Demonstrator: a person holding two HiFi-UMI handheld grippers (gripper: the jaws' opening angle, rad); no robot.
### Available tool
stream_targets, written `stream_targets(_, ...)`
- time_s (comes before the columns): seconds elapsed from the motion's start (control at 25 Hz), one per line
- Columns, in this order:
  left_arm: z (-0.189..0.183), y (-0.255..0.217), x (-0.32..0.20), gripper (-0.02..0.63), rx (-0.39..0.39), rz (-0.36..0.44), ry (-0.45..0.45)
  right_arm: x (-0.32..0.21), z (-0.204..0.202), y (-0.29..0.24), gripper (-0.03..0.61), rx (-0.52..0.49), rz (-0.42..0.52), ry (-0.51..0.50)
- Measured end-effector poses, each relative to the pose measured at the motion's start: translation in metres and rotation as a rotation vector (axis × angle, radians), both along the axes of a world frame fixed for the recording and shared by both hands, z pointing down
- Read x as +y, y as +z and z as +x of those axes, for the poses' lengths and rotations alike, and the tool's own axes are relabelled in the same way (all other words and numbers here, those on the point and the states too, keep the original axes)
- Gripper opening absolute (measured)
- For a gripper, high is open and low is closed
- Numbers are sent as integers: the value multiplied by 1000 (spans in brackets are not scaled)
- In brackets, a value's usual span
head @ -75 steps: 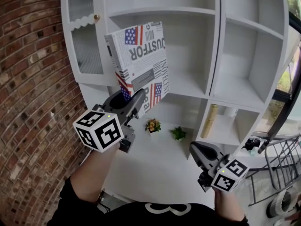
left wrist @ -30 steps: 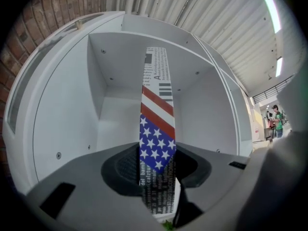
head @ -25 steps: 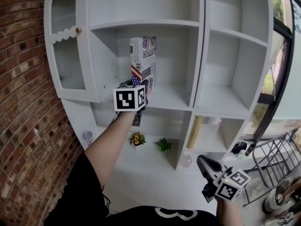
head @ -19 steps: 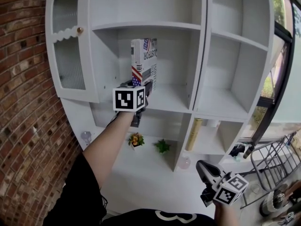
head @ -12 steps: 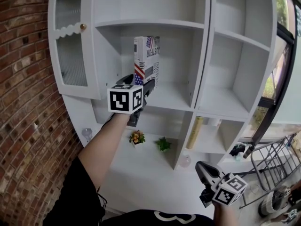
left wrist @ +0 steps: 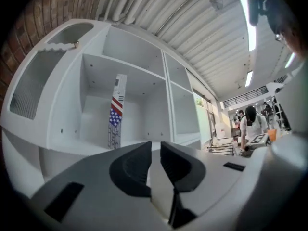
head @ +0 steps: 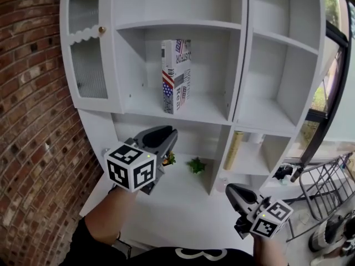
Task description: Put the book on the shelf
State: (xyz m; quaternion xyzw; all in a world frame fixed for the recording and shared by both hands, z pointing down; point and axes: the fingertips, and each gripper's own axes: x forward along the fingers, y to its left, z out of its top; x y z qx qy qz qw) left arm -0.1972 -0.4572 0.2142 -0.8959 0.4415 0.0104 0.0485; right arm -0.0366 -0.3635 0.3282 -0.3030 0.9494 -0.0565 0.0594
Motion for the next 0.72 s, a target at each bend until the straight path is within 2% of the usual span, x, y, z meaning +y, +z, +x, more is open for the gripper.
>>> stream_targets(0.12, 24, 30, 41, 6, 46, -64, 135, 4, -12, -10, 11, 10, 32, -27)
stream_targets(0.24, 50, 48, 84, 2, 110, -103, 297, 8, -24, -16, 11, 3, 45, -61)
stream_targets(0.32, 60, 55, 105, 2, 125, -96, 361, 9, -31, -18, 11, -16, 48, -87)
stream_targets(0.44, 62, 66, 120, 2, 142, -97, 380, 12, -41, -18, 10, -37, 54, -105)
stream_targets(0.52, 59, 73, 124, 2, 184, -111, 382, 11, -43, -17, 9, -45, 56, -101)
stream_targets(0.72, 51, 85, 121, 2, 257, -127, 347, 6, -38, -12, 9, -88, 31, -102)
